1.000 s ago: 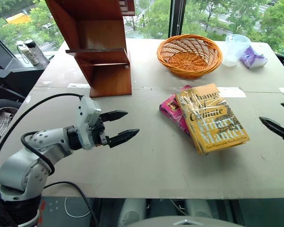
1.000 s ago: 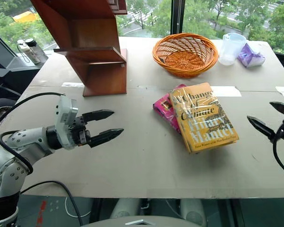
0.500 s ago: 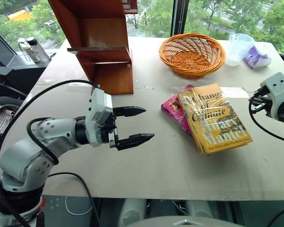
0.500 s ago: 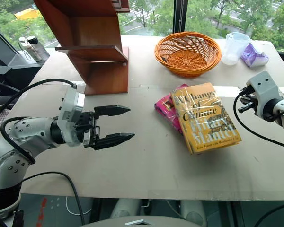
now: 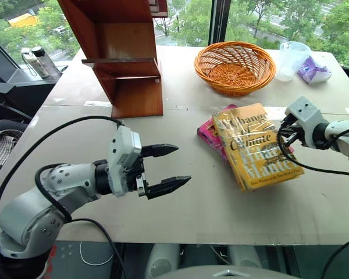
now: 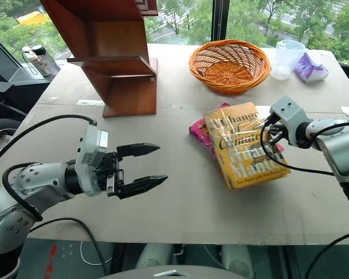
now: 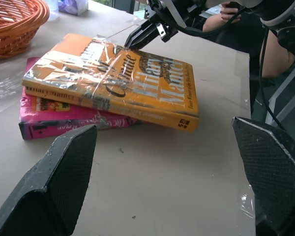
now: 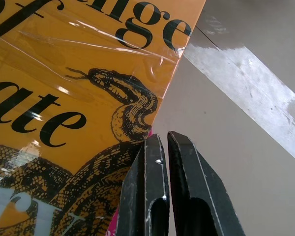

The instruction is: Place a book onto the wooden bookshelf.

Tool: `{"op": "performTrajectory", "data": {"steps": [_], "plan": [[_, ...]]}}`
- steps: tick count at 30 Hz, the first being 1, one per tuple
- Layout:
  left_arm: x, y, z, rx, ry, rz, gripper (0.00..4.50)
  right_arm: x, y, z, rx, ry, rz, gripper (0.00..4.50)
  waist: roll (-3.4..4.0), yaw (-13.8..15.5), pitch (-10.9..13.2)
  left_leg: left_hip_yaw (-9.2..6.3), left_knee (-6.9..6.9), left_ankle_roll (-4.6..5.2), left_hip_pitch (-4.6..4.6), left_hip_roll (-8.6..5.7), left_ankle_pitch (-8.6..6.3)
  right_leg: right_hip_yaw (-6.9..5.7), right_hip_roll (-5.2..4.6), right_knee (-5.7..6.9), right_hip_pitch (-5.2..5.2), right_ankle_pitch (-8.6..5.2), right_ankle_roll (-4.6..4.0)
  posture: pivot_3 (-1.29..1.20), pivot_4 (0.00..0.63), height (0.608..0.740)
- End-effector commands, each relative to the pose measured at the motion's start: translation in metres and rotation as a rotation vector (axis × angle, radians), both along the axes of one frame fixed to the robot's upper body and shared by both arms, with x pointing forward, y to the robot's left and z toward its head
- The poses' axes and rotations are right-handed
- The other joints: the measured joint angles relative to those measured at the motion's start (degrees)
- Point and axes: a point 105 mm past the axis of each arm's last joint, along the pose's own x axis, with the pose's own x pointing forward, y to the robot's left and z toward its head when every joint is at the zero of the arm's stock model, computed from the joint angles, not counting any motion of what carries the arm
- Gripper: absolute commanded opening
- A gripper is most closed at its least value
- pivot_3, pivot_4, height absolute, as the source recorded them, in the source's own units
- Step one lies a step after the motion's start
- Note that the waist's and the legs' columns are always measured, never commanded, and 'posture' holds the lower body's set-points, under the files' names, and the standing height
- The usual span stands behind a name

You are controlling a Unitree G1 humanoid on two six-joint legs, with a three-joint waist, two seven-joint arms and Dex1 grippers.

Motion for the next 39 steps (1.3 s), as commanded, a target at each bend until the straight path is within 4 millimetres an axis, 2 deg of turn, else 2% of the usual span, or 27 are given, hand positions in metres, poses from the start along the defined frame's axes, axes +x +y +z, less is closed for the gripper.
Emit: {"op": "performTrajectory", "data": {"steps": [1, 7, 11, 14, 15, 17, 18, 19, 20, 22, 23, 25, 31, 39], "plan": [[-0.005, 0.001, 0.009, 0.003, -0.053, -0.006, 4.5, 0.001, 0.016, 0.011, 0.0, -0.042, 0.05, 0.03, 0.0, 0.0, 0.0, 0.01, 0.0, -0.01, 0.0, 0.0, 0.01, 0.01, 0.0, 0.0, 0.0, 0.0, 0.0, 0.0, 0.15, 0.733], [-0.005, 0.006, -0.002, 0.012, -0.004, 0.034, 4.5, 0.002, 0.033, 0.011, 0.023, -0.064, 0.084, 0.03, 0.0, 0.0, 0.0, 0.01, 0.0, -0.04, 0.01, 0.0, 0.02, 0.0, 0.0, 0.02, 0.0, 0.0, 0.0, 0.0, 0.15, 0.733], [-0.002, 0.009, -0.013, -0.05, 0.108, 0.111, 4.5, -0.002, 0.014, 0.021, -0.03, -0.137, 0.103, 0.03, 0.0, 0.3, 0.0, 0.0, 0.0, -0.04, 0.0, 0.0, 0.02, -0.01, -0.01, 0.02, -0.01, 0.0, 0.0, 0.0, 0.15, 0.733], [0.0, 0.005, -0.029, -0.134, 0.289, 0.15, 4.5, -0.02, -0.021, 0.034, -0.006, -0.163, 0.097, 0.76, 0.0, 1.2, 0.0, -0.05, 0.03, -0.04, -0.08, -0.04, 0.02, -0.07, -0.09, -0.01, 0.01, -0.01, 0.0, 0.0, 0.15, 0.733], [0.001, 0.005, -0.031, -0.149, 0.326, 0.164, 4.5, -0.025, -0.026, 0.037, 0.005, -0.17, 0.1, 1.24, 0.0, 1.2, 0.0, -0.05, 0.04, -0.03, -0.08, -0.06, 0.02, -0.07, -0.13, -0.03, 0.02, -0.01, 0.02, 0.0, 0.15, 0.733], [0.006, 0.001, -0.047, -0.157, 0.453, 0.206, 4.5, -0.048, -0.032, 0.049, 0.082, -0.227, 0.2, 2.25, -0.03, 1.1, 0.0, -0.02, 0.08, 0.0, -0.07, -0.05, 0.0, -0.04, -0.12, -0.03, 0.04, -0.01, 0.03, 0.0, 0.15, 0.733], [0.009, -0.001, -0.053, -0.177, 0.521, 0.222, 4.5, -0.058, -0.036, 0.055, 0.12, -0.255, 0.236, 2.51, -0.02, 1.2, 0.0, -0.05, 0.08, 0.18, -0.01, -0.04, -0.11, -0.05, -0.1, -0.02, 0.09, -0.01, 0.05, 0.0, 0.15, 0.733], [0.012, -0.003, -0.058, -0.207, 0.591, 0.233, 4.5, -0.071, -0.041, 0.059, 0.152, -0.263, 0.267, 3.09, -0.02, 1.2, 0.0, -0.05, 0.09, 0.21, 0.08, -0.01, -0.12, -0.03, -0.05, 0.04, 0.14, 0.0, 0.06, 0.0, 0.15, 0.733], [0.014, -0.005, -0.059, -0.236, 0.639, 0.236, 4.5, -0.079, -0.043, 0.06, 0.175, -0.261, 0.284, 3.38, 0.0, 0.8, 0.0, -0.08, 0.09, 0.21, 0.13, -0.01, -0.12, -0.04, -0.03, 0.07, 0.18, 0.03, 0.1, 0.0, 0.15, 0.733], [0.019, -0.01, -0.06, -0.299, 0.722, 0.237, 4.5, -0.097, -0.046, 0.065, 0.247, -0.255, 0.328, 4.27, -0.01, 0.9, 0.0, -0.1, 0.09, 0.22, 0.34, 0.02, -0.13, -0.03, -0.02, 0.16, 0.33, 0.02, 0.1, 0.0, 0.15, 0.733], [0.023, -0.012, -0.059, -0.337, 0.768, 0.239, 4.5, -0.107, -0.045, 0.068, 0.305, -0.245, 0.349, 4.45, -0.01, 0.8, 0.0, -0.1, 0.08, 0.22, 0.52, 0.05, -0.13, -0.03, 0.0, 0.15, 0.52, 0.02, 0.1, 0.0, 0.15, 0.733], [0.036, -0.016, -0.064, -0.4, 0.871, 0.269, 4.5, -0.124, -0.047, 0.067, 0.363, -0.223, 0.362, 4.45, 0.0, 0.5, 0.0, -0.08, 0.06, 0.23, 0.8, 0.07, -0.14, 0.01, -0.04, 0.15, 0.76, -0.03, 0.02, 0.0, 0.15, 0.733], [0.068, -0.04, -0.072, -0.533, 1.062, 0.28, 4.5, -0.149, -0.045, 0.06, 0.363, -0.189, 0.363, 4.45, -0.07, 0.2, -0.1, -0.03, 0.1, 0.23, 0.87, 0.02, -0.14, 0.1, -0.07, 0.16, 0.83, -0.01, 0.01, 0.0, 0.15, 0.733], [0.086, -0.071, -0.083, -0.494, 1.12, 0.199, 4.5, -0.164, -0.029, 0.066, 0.371, -0.21, 0.392, 4.45, -0.09, 0.3, -0.1, -0.02, 0.09, 0.23, 0.82, -0.06, -0.14, 0.12, -0.03, 0.15, 0.8, -0.01, -0.01, 0.0, 0.15, 0.733]]}}
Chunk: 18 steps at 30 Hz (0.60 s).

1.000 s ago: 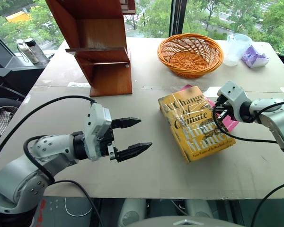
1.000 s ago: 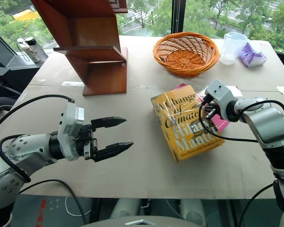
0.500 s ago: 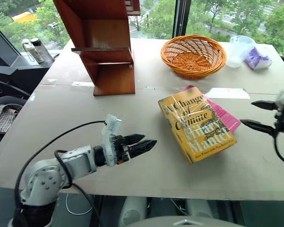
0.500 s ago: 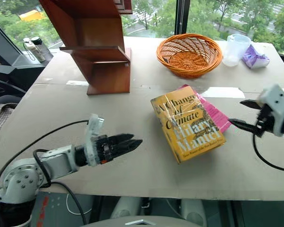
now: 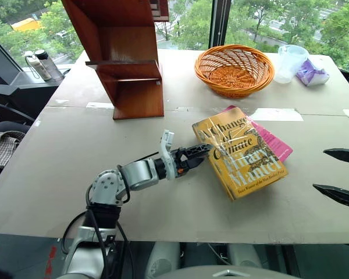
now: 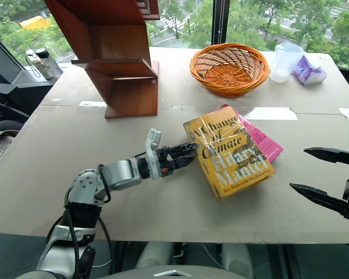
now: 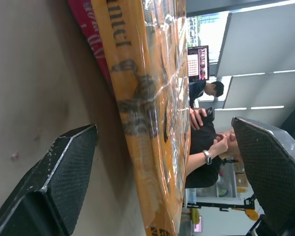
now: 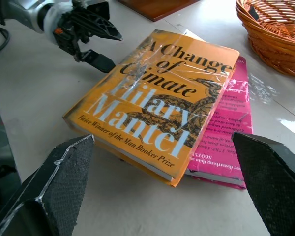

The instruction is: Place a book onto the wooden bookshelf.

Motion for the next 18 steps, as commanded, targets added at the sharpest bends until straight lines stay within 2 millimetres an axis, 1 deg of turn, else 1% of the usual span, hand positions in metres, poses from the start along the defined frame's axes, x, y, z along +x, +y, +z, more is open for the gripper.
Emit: {"op": "performTrajectory", "data": {"steps": [1, 2, 5, 8, 11, 13, 15, 17, 18], "plan": [[0.005, -0.012, 0.0, -0.023, -0.015, -0.047, 4.5, -0.004, 0.006, 0.015, 0.005, -0.078, 0.008, 4.45, -0.01, 0.0, 0.0, 0.01, 0.0, 0.0, 0.01, -0.02, 0.0, 0.0, -0.01, 0.0, 0.01, 0.0, 0.0, 0.0, 0.15, 0.733], [0.008, -0.015, -0.001, -0.014, -0.028, -0.055, 4.5, -0.004, 0.008, 0.016, 0.006, -0.084, 0.013, 4.45, -0.03, 0.0, 0.0, 0.01, 0.01, 0.0, 0.0, -0.02, 0.0, 0.0, -0.01, -0.01, 0.0, 0.0, 0.0, 0.0, 0.15, 0.733], [0.014, -0.022, 0.004, -0.062, -0.031, -0.069, 4.5, 0.0, 0.015, 0.021, 0.024, -0.114, 0.03, 4.45, -0.05, 0.0, 0.0, -0.01, 0.02, 0.0, -0.01, -0.02, 0.0, -0.01, -0.01, -0.01, 0.0, 0.0, 0.0, 0.0, 0.15, 0.733], [0.019, -0.031, 0.002, -0.049, -0.043, -0.095, 4.5, 0.006, 0.019, 0.023, 0.029, -0.132, 0.043, 4.45, -0.06, 0.0, 0.0, -0.01, 0.02, 0.0, -0.02, -0.01, 0.0, -0.01, -0.02, -0.02, -0.01, 0.0, -0.01, 0.0, 0.15, 0.733], [0.021, -0.034, 0.006, -0.073, -0.048, -0.106, 3.73, 0.01, 0.021, 0.025, 0.033, -0.144, 0.069, 4.5, -0.06, -0.1, 0.0, -0.02, 0.01, 0.01, -0.05, -0.01, -0.01, -0.01, -0.03, -0.04, -0.03, 0.0, -0.01, 0.0, 0.15, 0.733], [0.021, -0.031, 0.006, -0.078, -0.049, -0.104, 2.75, 0.014, 0.023, 0.027, 0.046, -0.154, 0.078, 4.5, -0.06, -0.1, 0.0, -0.01, 0.01, 0.01, -0.07, -0.01, -0.01, 0.0, -0.04, -0.04, -0.04, 0.0, -0.01, 0.0, 0.15, 0.733], [0.02, -0.028, 0.006, -0.085, -0.055, -0.101, 1.9, 0.018, 0.026, 0.026, 0.047, -0.161, 0.09, 4.5, -0.06, -0.1, 0.0, -0.02, 0.0, 0.01, -0.07, 0.0, -0.01, -0.01, -0.04, -0.05, -0.05, 0.0, -0.01, 0.0, 0.15, 0.733], [0.019, -0.023, 0.011, -0.108, -0.075, -0.094, 0.9, 0.022, 0.031, 0.026, 0.058, -0.167, 0.107, 4.5, -0.06, -0.2, 0.0, -0.03, 0.0, 0.01, -0.06, 0.0, -0.01, -0.01, -0.05, -0.04, -0.05, 0.0, -0.01, 0.0, 0.15, 0.733], [0.018, -0.02, 0.014, -0.117, -0.088, -0.09, 0.53, 0.024, 0.033, 0.025, 0.063, -0.168, 0.115, 4.5, -0.06, -0.2, 0.0, -0.02, 0.0, 0.01, -0.06, 0.01, -0.01, -0.01, -0.05, -0.04, -0.06, 0.0, -0.01, 0.0, 0.15, 0.733]]}}
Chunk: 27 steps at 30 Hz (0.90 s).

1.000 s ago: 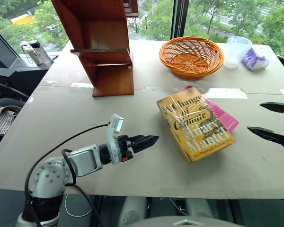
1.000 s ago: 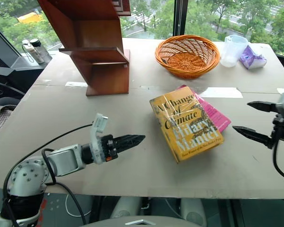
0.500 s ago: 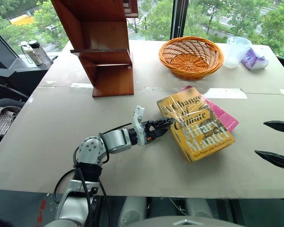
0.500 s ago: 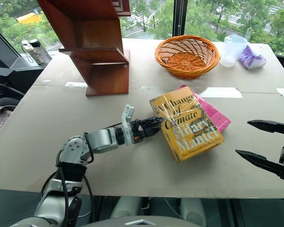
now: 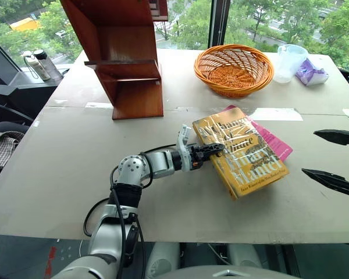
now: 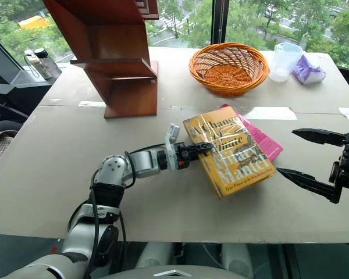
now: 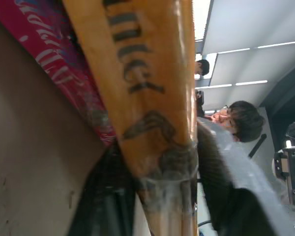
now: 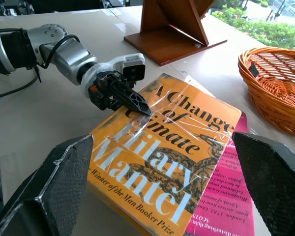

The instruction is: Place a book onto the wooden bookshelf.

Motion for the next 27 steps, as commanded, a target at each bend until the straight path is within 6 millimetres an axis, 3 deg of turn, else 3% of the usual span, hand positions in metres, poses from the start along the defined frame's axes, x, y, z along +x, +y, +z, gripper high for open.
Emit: {"op": "performTrajectory", "data": {"steps": [1, 8, 12, 18, 21, 27], "plan": [[-0.002, 0.011, 0.018, -0.056, -0.068, 0.013, 0.38, 0.005, 0.007, 0.003, 0.003, -0.036, 0.027, 4.5, 0.0, -0.1, 0.0, 0.0, -0.01, 0.0, 0.0, 0.01, 0.0, 0.01, -0.01, 0.0, -0.01, 0.0, 0.0, 0.0, 0.15, 0.733], [-0.023, 0.064, 0.063, -0.01, -0.283, 0.039, 0.38, 0.023, 0.013, 0.003, 0.059, -0.068, 0.066, 4.5, -0.01, -0.1, 0.0, -0.01, -0.08, -0.01, -0.01, 0.04, 0.0, 0.14, -0.33, 0.0, -0.06, 0.0, -0.01, 0.0, 0.15, 0.733], [-0.022, 0.092, 0.103, 0.097, -0.495, 0.128, 0.38, 0.036, 0.014, 0.006, 0.11, -0.102, 0.079, 4.5, 0.0, 0.1, 0.0, -0.02, -0.08, -0.02, -0.01, 0.02, 0.0, 0.07, -0.38, 0.0, -0.06, 0.0, -0.01, 0.0, 0.15, 0.733], [-0.027, 0.106, 0.159, 0.635, -1.225, 0.151, 0.38, 0.058, 0.016, 0.019, 0.206, -0.187, 0.071, 4.5, -0.06, 0.0, 0.1, 0.1, -0.16, -0.1, -0.09, -0.07, 0.03, -0.09, -0.38, -0.14, -0.11, 0.0, -0.02, 0.0, 0.15, 0.733], [-0.027, 0.102, 0.209, 0.82, -1.636, 0.173, 0.38, 0.066, 0.011, 0.026, 0.232, -0.225, 0.059, 4.5, -0.03, 0.3, 0.1, 0.19, -0.28, -0.15, -0.1, -0.1, 0.06, -0.08, -0.33, -0.25, -0.16, 0.01, -0.02, 0.0, 0.15, 0.733], [-0.017, 0.1, 0.268, 1.239, -2.181, 0.2, 0.38, 0.075, 0.004, 0.031, 0.24, -0.269, 0.022, 4.5, -0.02, 0.4, 0.1, 0.16, -0.28, -0.12, -0.42, -0.08, 0.06, -0.2, -0.21, -0.51, -0.29, 0.02, -0.01, 0.0, 0.15, 0.733]]}}
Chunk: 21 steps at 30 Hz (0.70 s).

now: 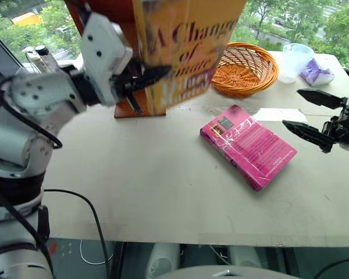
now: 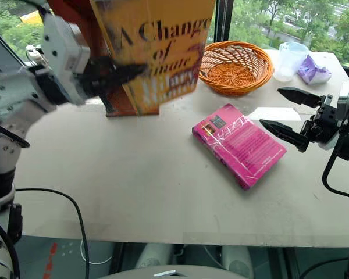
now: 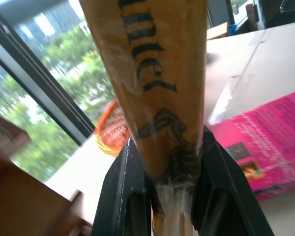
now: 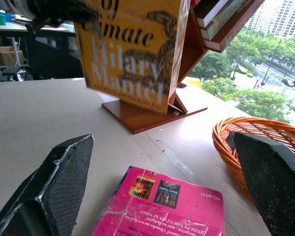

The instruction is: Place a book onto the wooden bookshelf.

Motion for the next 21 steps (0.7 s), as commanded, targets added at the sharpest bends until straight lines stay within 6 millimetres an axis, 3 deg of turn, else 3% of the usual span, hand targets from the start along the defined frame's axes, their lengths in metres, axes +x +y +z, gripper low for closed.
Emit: {"op": "performTrajectory", "data": {"steps": [1, 5, 7, 13, 18, 21], "plan": [[0.005, 0.004, 0.039, 0.218, -0.344, 0.102, 0.38, 0.0, 0.0, 0.013, 0.005, -0.076, -0.011, 4.5, 0.0, 0.0, 0.0, 0.0, 0.01, -0.04, -0.04, 0.0, 0.03, -0.01, 0.05, 0.0, -0.01, 0.0, 0.01, 0.0, 0.15, 0.733], [0.024, 0.008, 0.061, 0.349, -0.428, 0.175, 0.38, -0.002, 0.0, 0.016, 0.01, -0.098, -0.025, 4.5, 0.0, -0.3, 0.0, -0.01, 0.08, -0.05, -0.31, 0.03, 0.05, -0.05, 0.26, -0.06, -0.19, 0.14, 0.27, 0.0, 0.15, 0.733], [0.036, 0.016, 0.056, 0.419, -0.372, 0.22, 0.38, -0.002, -0.001, 0.017, 0.017, -0.106, -0.034, 4.5, 0.0, -0.4, 0.0, 0.03, 0.11, -0.07, -0.39, 0.04, 0.07, -0.07, 0.3, -0.05, -0.24, 0.14, 0.34, 0.0, 0.15, 0.733], [0.079, 0.072, 0.022, 0.662, -0.032, 0.485, 0.38, -0.006, 0.001, 0.016, 0.017, -0.125, -0.06, 4.5, 0.0, -0.7, 0.0, 0.2, 0.15, -0.09, -0.41, 0.04, 0.08, -0.07, 0.37, 0.16, -0.35, 0.12, 0.43, 0.0, 0.15, 0.733], [0.095, 0.092, 0.007, 0.81, 0.089, 0.589, 0.38, -0.007, 0.002, 0.013, 0.031, -0.133, -0.077, 4.5, -0.07, -0.5, 0.1, 0.08, 0.37, 0.15, -0.42, 0.09, -0.06, -0.08, 0.36, 0.5, -0.4, -0.01, 0.63, 0.0, 0.15, 0.733], [0.102, 0.091, -0.005, 0.867, 0.172, 0.579, 0.38, -0.006, 0.002, 0.01, 0.035, -0.133, -0.081, 4.5, -0.01, -0.7, 0.0, -0.05, 0.5, 0.17, -0.32, 0.12, -0.07, 0.02, 0.35, 0.63, -0.38, -0.01, 0.65, 0.0, 0.15, 0.733]]}}
